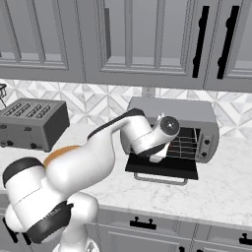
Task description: Pick up the kebab skewer and baguette bread, and place them inside the toaster oven. Close the toaster oven door and start by setting the timer.
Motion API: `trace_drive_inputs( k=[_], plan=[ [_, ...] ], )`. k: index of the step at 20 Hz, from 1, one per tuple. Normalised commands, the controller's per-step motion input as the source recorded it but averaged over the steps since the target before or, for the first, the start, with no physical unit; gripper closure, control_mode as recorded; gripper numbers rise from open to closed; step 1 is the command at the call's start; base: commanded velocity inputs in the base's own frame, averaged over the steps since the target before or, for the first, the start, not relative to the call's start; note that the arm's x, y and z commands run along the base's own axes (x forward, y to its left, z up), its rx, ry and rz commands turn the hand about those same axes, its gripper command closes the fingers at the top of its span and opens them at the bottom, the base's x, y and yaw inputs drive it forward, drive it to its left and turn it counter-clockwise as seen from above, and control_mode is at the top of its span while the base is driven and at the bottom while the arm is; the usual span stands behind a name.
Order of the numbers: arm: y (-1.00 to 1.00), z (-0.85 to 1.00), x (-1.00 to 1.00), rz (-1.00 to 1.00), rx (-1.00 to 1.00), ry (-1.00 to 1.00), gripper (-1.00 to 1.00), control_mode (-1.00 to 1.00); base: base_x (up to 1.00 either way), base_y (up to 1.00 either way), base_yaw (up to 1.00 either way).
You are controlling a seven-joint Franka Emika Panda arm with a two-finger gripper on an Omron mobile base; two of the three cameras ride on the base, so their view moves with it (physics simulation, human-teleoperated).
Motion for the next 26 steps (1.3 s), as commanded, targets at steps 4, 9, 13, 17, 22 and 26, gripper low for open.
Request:
trace_drive_inputs(
  k=[4,9,13,17,22,26],
  plan=[
    [0.00,-0.01,0.23,0.00,0.00,-0.02,1.00,-1.00,0.00,0.00,0.00],
    [0.00,-0.01,0.34,0.00,0.00,0.00,1.00,-1.00,0.00,0.00,0.00],
    [0.00,-0.04,0.33,0.00,0.00,0.00,1.00,-1.00,0.00,0.00,0.00],
    [0.00,-0.24,0.09,0.00,0.00,0.00,1.00,-1.00,0.00,0.00,0.00],
    [0.00,-0.26,0.04,0.00,0.00,0.00,1.00,-1.00,0.00,0.00,0.00],
    [0.00,-0.04,0.24,0.00,0.00,0.00,1.00,-1.00,0.00,0.00,0.00]
  ],
)
